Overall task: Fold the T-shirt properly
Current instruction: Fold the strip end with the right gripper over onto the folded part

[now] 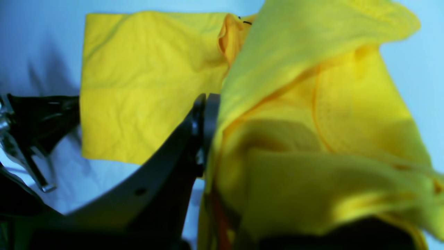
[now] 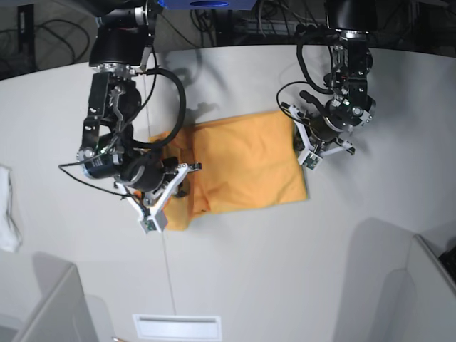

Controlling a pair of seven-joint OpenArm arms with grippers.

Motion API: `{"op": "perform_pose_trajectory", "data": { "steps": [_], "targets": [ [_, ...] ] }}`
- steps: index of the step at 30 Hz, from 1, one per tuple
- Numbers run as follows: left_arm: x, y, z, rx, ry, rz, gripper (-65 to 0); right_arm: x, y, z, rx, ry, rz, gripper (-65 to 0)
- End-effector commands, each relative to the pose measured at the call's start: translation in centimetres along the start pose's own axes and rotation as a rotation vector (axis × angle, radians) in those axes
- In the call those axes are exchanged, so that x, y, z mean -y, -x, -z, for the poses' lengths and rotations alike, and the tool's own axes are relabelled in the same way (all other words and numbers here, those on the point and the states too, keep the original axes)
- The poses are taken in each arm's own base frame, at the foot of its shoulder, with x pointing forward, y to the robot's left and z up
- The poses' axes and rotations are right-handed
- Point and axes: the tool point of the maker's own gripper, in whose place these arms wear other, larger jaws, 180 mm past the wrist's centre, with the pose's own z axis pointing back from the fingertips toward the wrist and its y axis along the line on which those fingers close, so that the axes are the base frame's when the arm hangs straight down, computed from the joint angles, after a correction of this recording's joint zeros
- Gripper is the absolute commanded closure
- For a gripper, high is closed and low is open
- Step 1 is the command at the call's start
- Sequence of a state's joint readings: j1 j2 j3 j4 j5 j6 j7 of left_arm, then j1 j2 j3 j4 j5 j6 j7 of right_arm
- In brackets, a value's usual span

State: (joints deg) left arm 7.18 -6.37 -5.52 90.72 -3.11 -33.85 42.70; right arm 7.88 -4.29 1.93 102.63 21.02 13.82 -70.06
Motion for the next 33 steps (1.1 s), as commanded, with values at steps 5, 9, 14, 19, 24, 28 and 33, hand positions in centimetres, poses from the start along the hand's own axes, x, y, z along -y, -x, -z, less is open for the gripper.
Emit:
{"op": "perform_pose_trajectory", "data": {
  "steps": [5, 9, 14, 19, 24, 28, 33],
  "targets": [
    [1.1, 1.9, 0.1, -0.067, 0.032, 0.01, 0.0, -4.5, -1.5, -0.4, 0.079, -0.09, -0.062, 0.0],
    [1.1, 2.2, 0.0, -0.072, 0.031, 0.008, 0.0, -6.3, -1.6, -0.1, 0.101, -0.125, -0.095, 0.0],
    [1.8, 3.0, -0.1, -0.086, 0.042, 0.002, 0.0, -8.4, -1.5, 0.6, 0.106, -0.166, -0.123, 0.0],
    [2.0, 2.2, -0.8, -0.058, 0.034, 0.017, 0.0, -10.8, -0.8, 1.2, 0.082, -0.199, -0.127, 0.0],
    [1.9, 0.8, -1.7, -0.018, 0.018, 0.039, 0.0, -11.6, 0.6, 4.2, 0.029, -0.22, -0.128, 0.0],
    [1.6, 1.0, -1.8, -0.021, 0.011, 0.034, 0.0, -11.8, 2.6, 5.9, -0.03, -0.226, -0.128, 0.0],
    [1.9, 1.9, -1.9, -0.037, 0.017, 0.029, 0.0, -13.0, 3.9, 7.1, -0.055, -0.249, -0.155, 0.0]
  ]
}}
